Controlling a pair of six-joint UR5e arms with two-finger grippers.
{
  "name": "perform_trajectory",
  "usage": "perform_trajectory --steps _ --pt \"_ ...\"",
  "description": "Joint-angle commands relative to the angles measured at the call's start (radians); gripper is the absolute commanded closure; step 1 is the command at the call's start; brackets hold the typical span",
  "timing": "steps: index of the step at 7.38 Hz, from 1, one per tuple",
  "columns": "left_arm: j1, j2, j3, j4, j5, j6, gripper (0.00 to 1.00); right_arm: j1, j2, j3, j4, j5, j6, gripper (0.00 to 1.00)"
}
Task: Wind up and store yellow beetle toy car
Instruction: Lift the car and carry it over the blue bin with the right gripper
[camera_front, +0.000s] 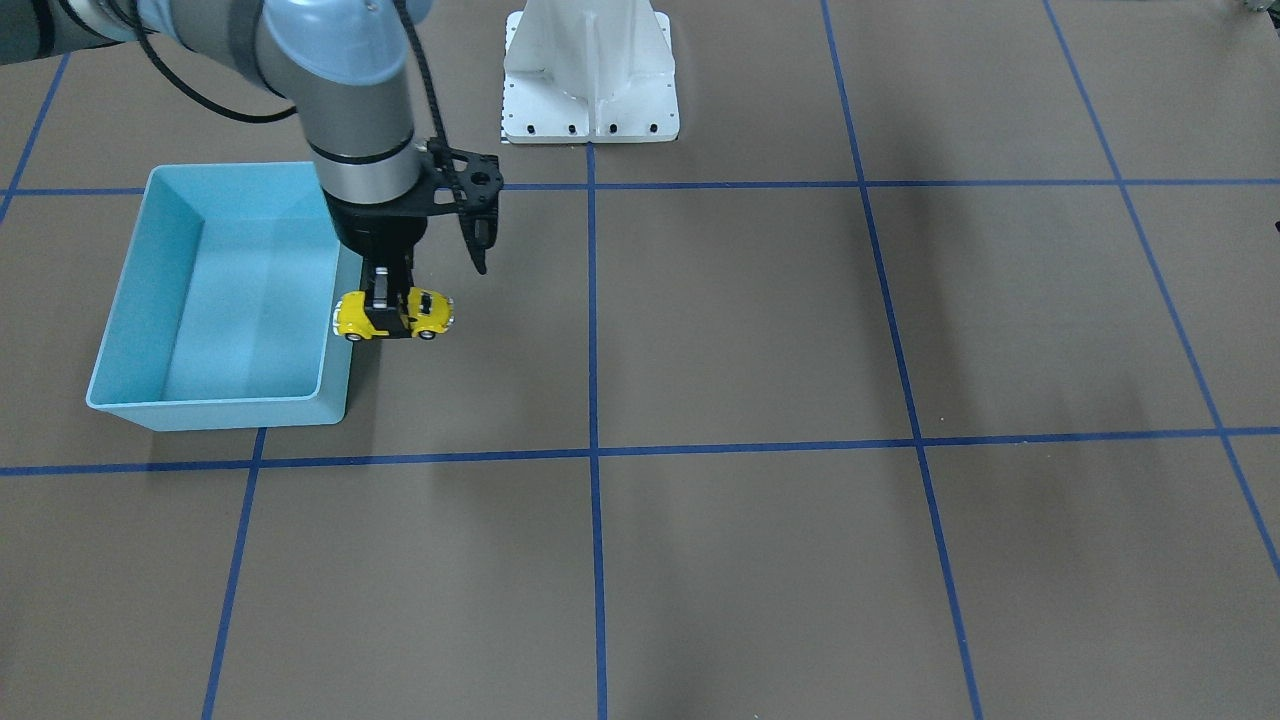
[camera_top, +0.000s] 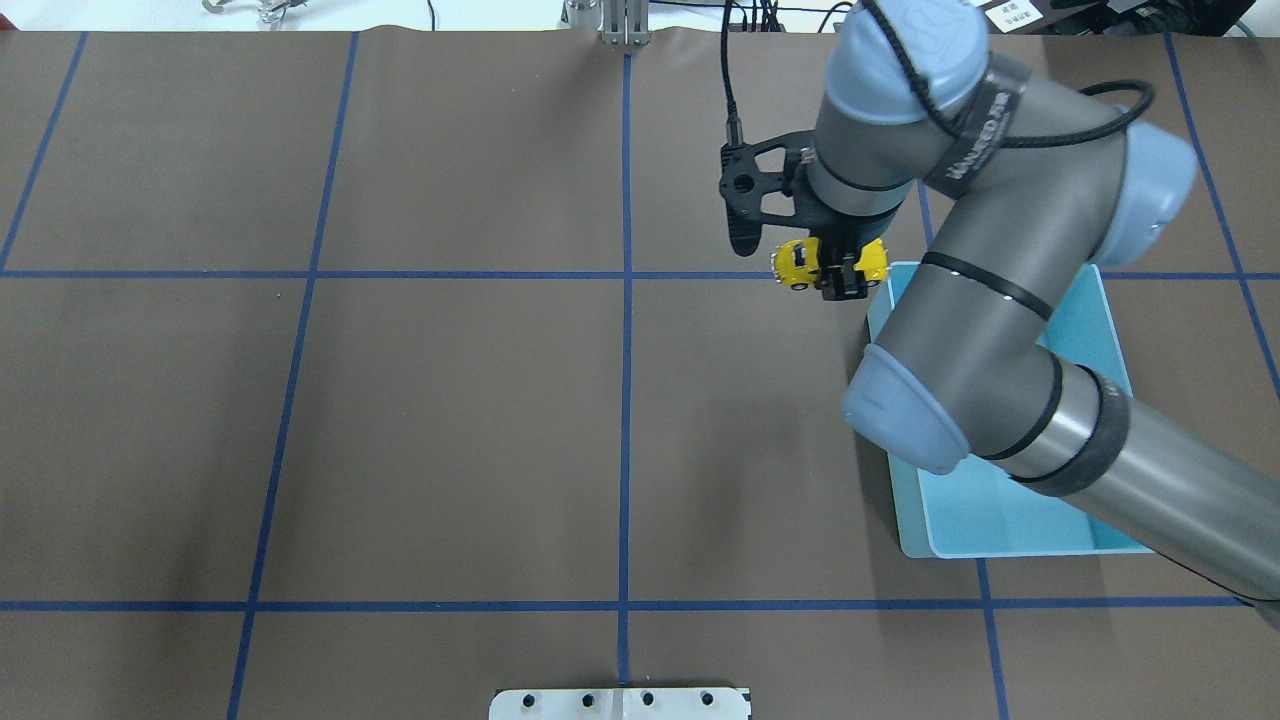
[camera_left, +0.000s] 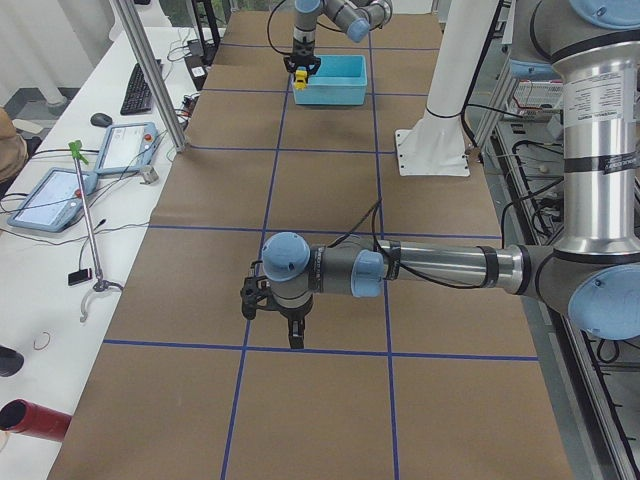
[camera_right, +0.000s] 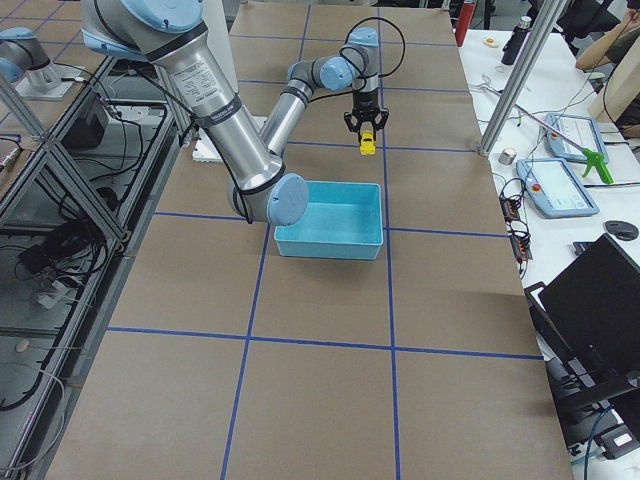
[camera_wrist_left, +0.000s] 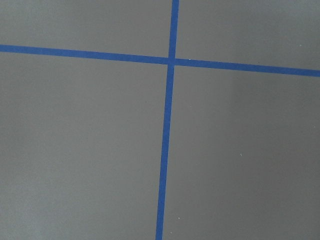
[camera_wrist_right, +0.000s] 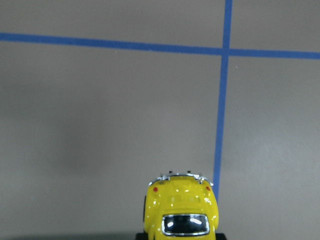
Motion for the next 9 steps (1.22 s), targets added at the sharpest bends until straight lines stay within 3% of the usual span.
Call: perform_trajectory --steps 1,2,4,5,9 --pt "0.002 -0.002 0.0 -0.002 0.0 0.0 0.0 0.064 -0.207 0.171 -0.02 0.031 -0.157 1.0" --pt "0.0 -0.005 0.0 -0.002 0.0 0.0 0.0 0.066 -0.309 0.228 -0.006 0.049 -0.182 1.0" --pt "0.002 -0.005 0.0 -0.002 0.0 0.0 0.0 0.049 -0.449 0.194 0.194 0.067 -0.177 1.0" --pt "0.002 -0.006 0.0 -0.003 0.0 0.0 0.0 0.035 -0.477 0.136 0.314 0.081 -0.174 1.0" --pt "0.002 -0.011 0.0 -0.003 0.0 0.0 0.0 -0.093 -0.465 0.013 0.405 0.074 -0.016 1.0"
